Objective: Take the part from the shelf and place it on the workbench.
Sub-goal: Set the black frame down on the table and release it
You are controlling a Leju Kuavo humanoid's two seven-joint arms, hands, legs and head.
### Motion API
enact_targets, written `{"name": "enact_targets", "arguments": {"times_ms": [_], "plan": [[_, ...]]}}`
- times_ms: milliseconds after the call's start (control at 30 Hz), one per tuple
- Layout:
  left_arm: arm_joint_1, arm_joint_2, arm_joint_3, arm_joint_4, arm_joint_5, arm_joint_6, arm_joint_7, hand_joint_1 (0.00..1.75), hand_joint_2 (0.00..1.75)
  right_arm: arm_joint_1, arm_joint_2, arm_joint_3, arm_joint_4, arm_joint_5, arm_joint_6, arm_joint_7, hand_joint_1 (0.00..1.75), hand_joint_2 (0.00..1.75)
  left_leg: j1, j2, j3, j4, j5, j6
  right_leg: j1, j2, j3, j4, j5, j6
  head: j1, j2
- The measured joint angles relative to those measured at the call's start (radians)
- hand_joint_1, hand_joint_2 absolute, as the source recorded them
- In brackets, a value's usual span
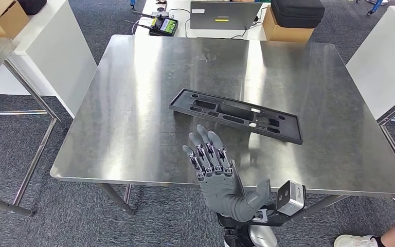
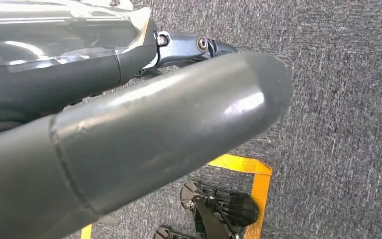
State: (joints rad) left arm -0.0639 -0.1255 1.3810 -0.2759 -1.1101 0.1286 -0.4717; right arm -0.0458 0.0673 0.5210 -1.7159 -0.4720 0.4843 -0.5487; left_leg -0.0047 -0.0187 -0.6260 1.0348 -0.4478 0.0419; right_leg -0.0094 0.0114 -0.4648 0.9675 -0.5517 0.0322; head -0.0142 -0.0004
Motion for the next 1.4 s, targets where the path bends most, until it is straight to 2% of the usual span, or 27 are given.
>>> {"name": "enact_targets", "arguments": {"times_ms": [100, 200, 233, 300, 333, 367, 400, 433, 467, 500, 567, 633, 700, 733, 800, 833, 867, 900, 933, 1000, 1067, 1133, 1200, 1267, 1333, 1367, 1400], "plan": [[0.001, 0.000, 0.000, -0.002, -0.001, 0.001, 0.000, 0.00, 0.00, 0.006, -0.003, -0.003, 0.000, 0.006, 0.001, -0.003, 0.00, 0.00, -0.006, 0.000, 0.000, 0.000, -0.003, 0.007, -0.006, 0.000, 0.000, -0.002, -0.001, 0.007, 0.000, 0.000], [0.002, -0.001, 0.000, -0.003, -0.002, 0.001, -0.001, 0.00, 0.00, 0.011, -0.003, -0.009, -0.001, 0.025, 0.000, -0.007, 0.00, 0.00, 0.002, 0.004, 0.012, -0.017, 0.002, 0.020, -0.005, -0.001, -0.007, 0.030, -0.022, 0.012, 0.001, 0.000], [0.002, -0.001, 0.000, -0.003, -0.003, 0.001, -0.002, 0.00, 0.00, 0.013, -0.004, -0.012, -0.002, 0.031, -0.001, -0.009, 0.00, 0.00, 0.006, 0.006, 0.017, -0.022, 0.003, 0.024, -0.005, -0.001, -0.027, 0.074, -0.043, 0.009, 0.002, 0.000], [0.002, -0.001, 0.000, -0.003, -0.007, -0.003, -0.005, 0.00, 0.00, 0.021, -0.006, -0.020, -0.003, 0.040, -0.007, -0.011, 0.00, 0.00, 0.007, 0.010, 0.021, -0.024, 0.001, 0.028, -0.006, -0.002, -0.104, 0.212, -0.094, 0.001, 0.004, 0.000], [0.002, -0.001, 0.000, -0.003, -0.009, -0.007, -0.007, 0.00, 0.00, 0.027, -0.008, -0.024, -0.003, 0.044, -0.011, -0.013, 0.00, 0.00, 0.006, 0.010, 0.022, -0.024, 0.000, 0.028, -0.006, -0.002, -0.143, 0.271, -0.108, 0.002, 0.005, 0.000], [0.002, -0.001, 0.000, -0.003, -0.011, -0.012, -0.009, 0.00, 0.00, 0.032, -0.010, -0.029, -0.004, 0.048, -0.016, -0.015, 0.00, 0.00, 0.007, 0.011, 0.022, -0.023, -0.001, 0.027, -0.007, -0.002, -0.168, 0.300, -0.106, 0.008, 0.004, 0.000], [0.002, -0.001, 0.000, -0.003, -0.013, -0.017, -0.011, 0.00, 0.00, 0.037, -0.012, -0.034, -0.006, 0.052, -0.019, -0.018, 0.00, 0.00, 0.007, 0.010, 0.024, -0.023, -0.002, 0.026, -0.007, -0.003, -0.173, 0.289, -0.086, 0.017, 0.005, 0.000], [0.002, -0.001, 0.000, -0.003, -0.014, -0.021, -0.012, 0.00, 0.00, 0.042, -0.014, -0.039, -0.009, 0.055, -0.023, -0.021, 0.00, 0.00, 0.008, 0.010, 0.026, -0.023, -0.004, 0.024, -0.009, -0.004, -0.158, 0.240, -0.052, 0.028, 0.005, 0.000], [0.003, -0.001, 0.000, -0.003, -0.016, -0.025, -0.013, 0.00, 0.00, 0.045, -0.015, -0.044, -0.013, 0.057, -0.026, -0.024, 0.00, 0.00, 0.008, 0.010, 0.028, -0.022, -0.006, 0.020, -0.012, -0.007, -0.132, 0.169, -0.015, 0.037, 0.005, 0.000], [0.003, -0.001, 0.000, -0.003, -0.018, -0.029, -0.014, 0.00, 0.00, 0.048, -0.016, -0.048, -0.017, 0.059, -0.029, -0.027, 0.00, 0.00, 0.007, 0.009, 0.030, -0.021, -0.008, 0.015, -0.012, -0.009, -0.105, 0.109, 0.018, 0.039, 0.006, 0.000], [0.004, 0.001, 0.000, -0.004, -0.023, -0.033, -0.015, 0.00, 0.00, 0.057, -0.019, -0.058, -0.027, 0.062, -0.036, -0.031, 0.00, 0.00, 0.003, 0.009, 0.032, -0.018, -0.011, 0.005, -0.010, -0.011, -0.078, 0.045, 0.053, 0.029, 0.007, 0.000], [0.006, 0.003, 0.000, -0.004, -0.028, -0.038, -0.016, 0.00, 0.00, 0.069, -0.020, -0.070, -0.038, 0.063, -0.039, -0.035, 0.00, 0.00, 0.003, 0.009, 0.033, -0.015, -0.010, -0.003, -0.010, -0.009, -0.080, 0.043, 0.059, 0.014, 0.006, 0.000], [0.007, 0.005, 0.000, -0.004, -0.033, -0.044, -0.018, 0.00, 0.00, 0.078, -0.020, -0.080, -0.050, 0.064, -0.039, -0.040, 0.00, 0.00, 0.010, 0.010, 0.025, 0.006, -0.032, -0.012, -0.016, -0.009, -0.079, 0.038, 0.063, -0.003, 0.005, 0.000], [0.007, 0.006, -0.001, -0.004, -0.034, -0.047, -0.018, 0.00, 0.00, 0.082, -0.020, -0.085, -0.055, 0.065, -0.039, -0.041, 0.00, 0.00, 0.012, 0.012, 0.011, 0.042, -0.060, -0.018, -0.018, -0.009, -0.079, 0.036, 0.065, -0.013, 0.003, 0.000], [0.007, 0.006, -0.001, -0.004, -0.034, -0.050, -0.019, 0.00, 0.00, 0.090, -0.020, -0.093, -0.061, 0.066, -0.039, -0.043, 0.00, 0.00, 0.016, 0.014, -0.035, 0.166, -0.136, -0.028, -0.014, -0.011, -0.080, 0.036, 0.068, -0.026, -0.001, 0.000], [0.007, 0.007, -0.001, -0.004, -0.034, -0.051, -0.019, 0.00, 0.00, 0.094, -0.020, -0.096, -0.062, 0.066, -0.040, -0.043, 0.00, 0.00, 0.017, 0.014, -0.057, 0.227, -0.163, -0.031, -0.012, -0.011, -0.081, 0.037, 0.069, -0.028, -0.001, 0.000], [0.008, 0.007, -0.001, -0.004, -0.034, -0.052, -0.019, 0.00, 0.00, 0.098, -0.020, -0.098, -0.062, 0.066, -0.040, -0.043, 0.00, 0.00, 0.018, 0.014, -0.068, 0.263, -0.173, -0.033, -0.011, -0.012, -0.083, 0.037, 0.070, -0.030, 0.000, 0.000], [0.008, 0.007, -0.002, -0.004, -0.035, -0.052, -0.019, 0.00, 0.00, 0.100, -0.020, -0.100, -0.062, 0.066, -0.040, -0.043, 0.00, 0.00, 0.019, 0.014, -0.061, 0.262, -0.162, -0.034, -0.010, -0.012, -0.083, 0.038, 0.070, -0.030, -0.001, 0.000], [0.008, 0.007, -0.002, -0.004, -0.036, -0.053, -0.019, 0.00, 0.00, 0.103, -0.020, -0.102, -0.063, 0.067, -0.040, -0.043, 0.00, 0.00, 0.019, 0.015, -0.035, 0.223, -0.135, -0.032, -0.010, -0.011, -0.083, 0.038, 0.071, -0.031, -0.001, 0.000], [0.007, 0.007, -0.003, -0.004, -0.041, -0.054, -0.022, 0.00, 0.00, 0.108, -0.020, -0.108, -0.067, 0.069, -0.040, -0.045, 0.00, 0.00, 0.018, 0.014, 0.048, 0.086, -0.079, -0.026, -0.007, -0.010, -0.082, 0.039, 0.072, -0.030, -0.001, 0.000], [0.006, 0.007, -0.004, -0.004, -0.048, -0.056, -0.027, 0.00, 0.00, 0.113, -0.020, -0.117, -0.072, 0.071, -0.040, -0.047, 0.00, 0.00, 0.014, 0.012, 0.098, -0.005, -0.059, -0.019, -0.003, -0.010, -0.084, 0.039, 0.075, -0.024, 0.000, 0.000], [0.006, 0.008, -0.005, -0.004, -0.051, -0.057, -0.030, 0.00, 0.00, 0.120, -0.020, -0.126, -0.078, 0.072, -0.039, -0.048, 0.00, 0.00, 0.009, 0.011, 0.099, -0.021, -0.058, -0.013, -0.001, -0.010, -0.088, 0.038, 0.082, -0.012, 0.001, 0.000], [0.005, 0.008, -0.005, -0.004, -0.052, -0.058, -0.032, 0.00, 0.00, 0.128, -0.020, -0.134, -0.083, 0.073, -0.039, -0.049, 0.00, 0.00, 0.010, 0.015, 0.094, -0.031, -0.046, 0.000, -0.001, -0.011, -0.099, 0.051, 0.071, -0.005, 0.002, 0.000], [0.004, 0.008, -0.005, -0.004, -0.053, -0.059, -0.032, 0.00, 0.00, 0.132, -0.021, -0.143, -0.086, 0.073, -0.039, -0.050, 0.00, 0.00, 0.012, 0.020, 0.084, -0.039, -0.032, 0.016, -0.002, -0.011, -0.133, 0.128, 0.014, -0.012, 0.004, 0.000], [0.003, 0.008, -0.005, -0.004, -0.053, -0.059, -0.032, 0.00, 0.00, 0.136, -0.021, -0.148, -0.086, 0.074, -0.039, -0.050, 0.00, 0.00, 0.010, 0.023, 0.070, -0.039, -0.022, 0.022, -0.003, -0.011, -0.177, 0.253, -0.052, -0.018, 0.007, 0.000], [0.003, 0.008, -0.005, -0.004, -0.053, -0.059, -0.032, 0.00, 0.00, 0.139, -0.022, -0.150, -0.086, 0.074, -0.039, -0.050, 0.00, 0.00, 0.009, 0.024, 0.063, -0.038, -0.017, 0.022, -0.004, -0.011, -0.186, 0.293, -0.067, -0.015, 0.007, 0.000], [0.003, 0.008, -0.005, -0.004, -0.053, -0.059, -0.032, 0.00, 0.00, 0.141, -0.023, -0.151, -0.086, 0.074, -0.039, -0.050, 0.00, 0.00, 0.009, 0.025, 0.056, -0.038, -0.012, 0.021, -0.004, -0.011, -0.178, 0.301, -0.066, -0.007, 0.007, 0.000]]}}
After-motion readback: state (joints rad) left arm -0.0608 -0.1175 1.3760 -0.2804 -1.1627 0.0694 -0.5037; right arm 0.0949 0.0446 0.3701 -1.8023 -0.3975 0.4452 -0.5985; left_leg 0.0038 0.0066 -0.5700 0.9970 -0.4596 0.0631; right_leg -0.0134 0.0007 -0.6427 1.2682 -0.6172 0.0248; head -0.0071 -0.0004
